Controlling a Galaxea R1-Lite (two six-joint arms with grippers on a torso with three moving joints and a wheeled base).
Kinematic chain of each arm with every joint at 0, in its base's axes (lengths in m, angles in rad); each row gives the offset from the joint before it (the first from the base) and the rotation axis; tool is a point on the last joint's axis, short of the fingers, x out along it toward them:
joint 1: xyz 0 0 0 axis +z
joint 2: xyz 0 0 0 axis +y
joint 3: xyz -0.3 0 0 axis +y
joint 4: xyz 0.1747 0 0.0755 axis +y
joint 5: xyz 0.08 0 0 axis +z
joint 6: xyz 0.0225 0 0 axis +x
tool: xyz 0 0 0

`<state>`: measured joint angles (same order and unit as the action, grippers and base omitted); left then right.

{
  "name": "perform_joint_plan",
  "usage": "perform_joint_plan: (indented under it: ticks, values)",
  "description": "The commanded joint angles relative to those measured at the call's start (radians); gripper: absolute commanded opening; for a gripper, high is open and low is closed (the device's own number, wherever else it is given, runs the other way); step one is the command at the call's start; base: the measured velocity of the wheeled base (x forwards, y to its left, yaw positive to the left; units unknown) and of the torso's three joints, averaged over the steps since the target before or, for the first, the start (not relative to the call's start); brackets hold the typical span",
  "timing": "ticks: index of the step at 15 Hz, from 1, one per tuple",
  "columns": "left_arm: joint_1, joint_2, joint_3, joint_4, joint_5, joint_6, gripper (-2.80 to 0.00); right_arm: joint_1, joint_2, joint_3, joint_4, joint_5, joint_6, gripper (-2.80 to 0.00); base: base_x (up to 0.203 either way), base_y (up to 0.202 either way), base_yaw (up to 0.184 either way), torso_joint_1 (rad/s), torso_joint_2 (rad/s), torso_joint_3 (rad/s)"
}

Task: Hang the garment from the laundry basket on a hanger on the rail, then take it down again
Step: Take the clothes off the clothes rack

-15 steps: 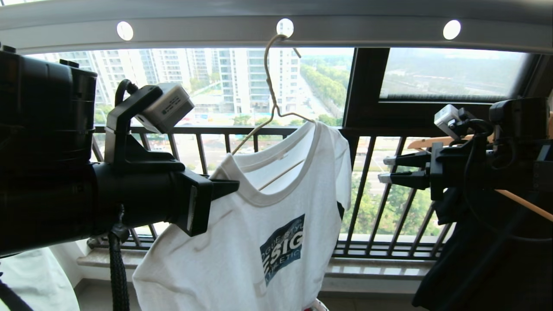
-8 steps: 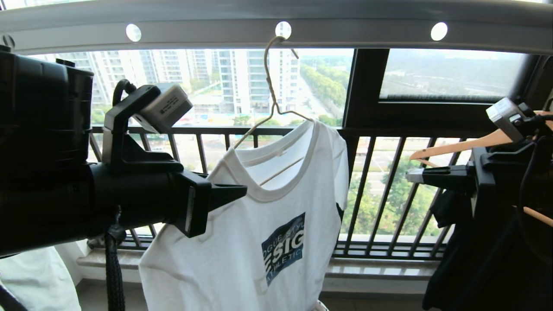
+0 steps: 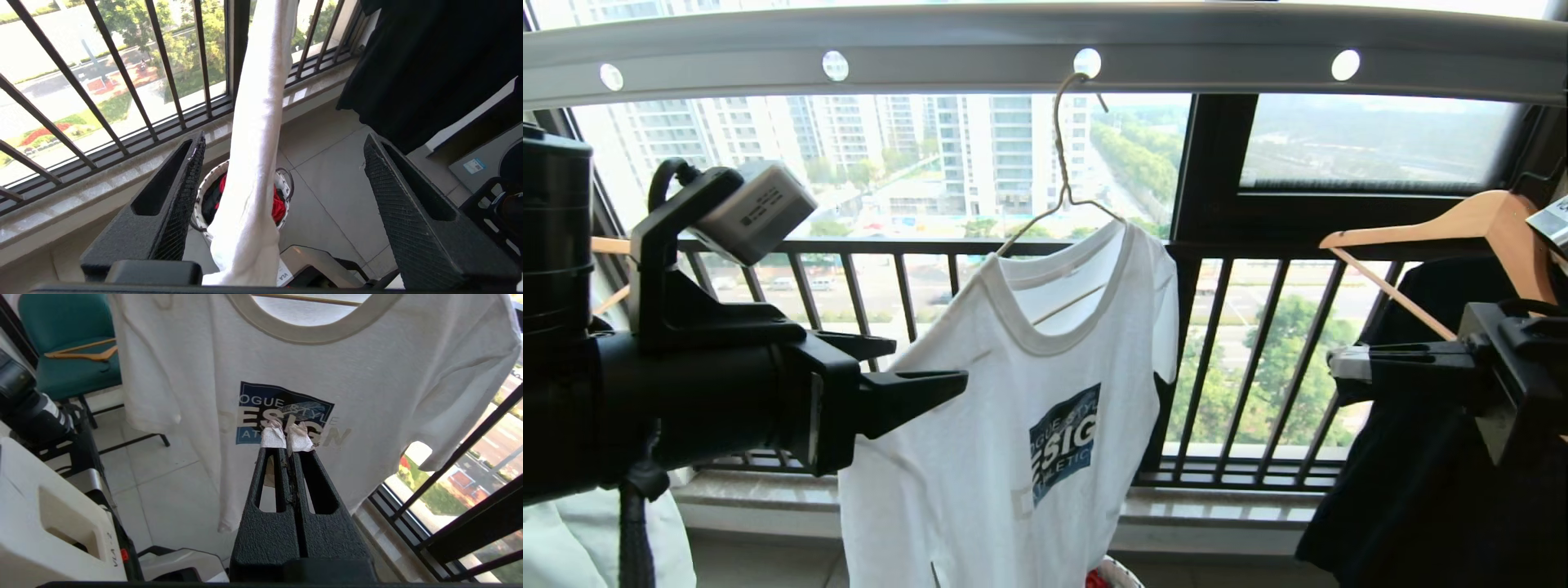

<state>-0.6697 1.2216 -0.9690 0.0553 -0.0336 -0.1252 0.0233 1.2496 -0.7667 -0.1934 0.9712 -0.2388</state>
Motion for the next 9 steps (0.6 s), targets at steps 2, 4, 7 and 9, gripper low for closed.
perform_joint_plan:
  ticks: [2, 4, 7, 9]
  values:
    - [0.031, -0.171, 0.031, 0.006, 0.000, -0.052, 0.00, -0.003, -0.069, 0.048, 0.000, 0.026, 0.042, -2.80, 0.000, 0.000, 0.000, 0.000, 0.00, 0.000]
    - [0.053, -0.275, 0.081, 0.009, 0.000, -0.064, 0.00, -0.005, -0.101, 0.082, 0.004, 0.020, 0.042, -2.80, 0.000, 0.000, 0.000, 0.000, 0.00, 0.000]
    - [0.079, -0.430, 0.181, 0.029, 0.001, -0.069, -2.80, -0.008, -0.176, 0.124, 0.010, -0.016, 0.048, -2.80, 0.000, 0.000, 0.000, 0.000, 0.00, 0.000]
    - [0.101, -0.537, 0.248, 0.052, 0.001, -0.068, -2.80, -0.008, -0.279, 0.138, 0.013, -0.034, 0.105, -2.80, 0.000, 0.000, 0.000, 0.000, 0.00, 0.000]
